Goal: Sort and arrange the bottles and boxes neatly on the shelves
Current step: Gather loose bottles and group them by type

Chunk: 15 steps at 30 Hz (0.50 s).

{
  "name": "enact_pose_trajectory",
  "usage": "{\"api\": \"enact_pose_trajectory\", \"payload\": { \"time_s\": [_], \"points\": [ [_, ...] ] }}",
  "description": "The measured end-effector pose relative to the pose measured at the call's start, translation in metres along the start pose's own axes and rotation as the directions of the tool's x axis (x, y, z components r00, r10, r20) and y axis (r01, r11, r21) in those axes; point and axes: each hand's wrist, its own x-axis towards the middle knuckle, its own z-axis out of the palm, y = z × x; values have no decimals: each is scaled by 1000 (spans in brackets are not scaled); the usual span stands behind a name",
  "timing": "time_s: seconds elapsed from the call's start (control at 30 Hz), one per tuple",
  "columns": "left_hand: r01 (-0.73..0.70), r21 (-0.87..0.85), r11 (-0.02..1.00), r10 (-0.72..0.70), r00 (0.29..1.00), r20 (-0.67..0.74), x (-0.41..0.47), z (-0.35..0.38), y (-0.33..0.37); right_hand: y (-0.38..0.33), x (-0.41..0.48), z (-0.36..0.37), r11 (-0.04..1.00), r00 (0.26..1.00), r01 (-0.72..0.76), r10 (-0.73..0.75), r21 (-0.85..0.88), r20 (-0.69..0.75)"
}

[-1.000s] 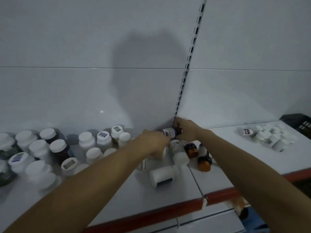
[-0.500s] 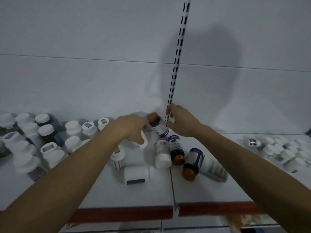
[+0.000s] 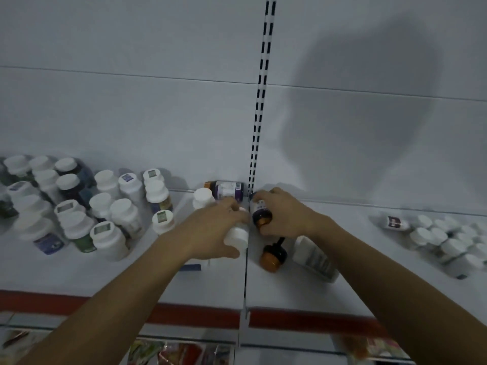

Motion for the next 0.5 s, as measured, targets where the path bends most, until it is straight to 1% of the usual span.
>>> {"api": "enact_pose_trajectory", "payload": {
  "time_s": [0.07,0.13,0.2,0.27,0.3,0.33,0.37,0.43,0.5],
  "points": [
    [9,-1,1000,-9,1000,-4,3,10,6,8,2,-10,990,997,-23,32,138,-65],
    [47,-6,999,-47,998,-31,7,17,9,14,1,-13,965,977,-52,101,256,-186],
    [98,-19,995,-99,993,-65,10,23,9,19,-2,-11,919,926,-57,194,390,-323],
    [138,-36,990,-142,984,-112,15,28,10,22,-6,-11,851,865,-25,281,524,-415],
    [158,-45,986,-163,978,-134,18,29,12,24,-8,-12,812,849,-13,317,583,-423],
    [184,-51,982,-189,970,-153,21,31,14,25,-9,-13,776,851,-8,337,630,-404],
    [214,-52,975,-220,961,-169,24,32,15,24,-8,-14,756,868,-12,333,655,-368],
    [259,-45,965,-263,945,-192,28,32,17,20,-5,-13,777,918,-34,273,629,-288],
    [257,-60,964,-264,944,-199,31,30,17,14,-4,-9,832,949,-52,213,553,-231]
  ]
}}
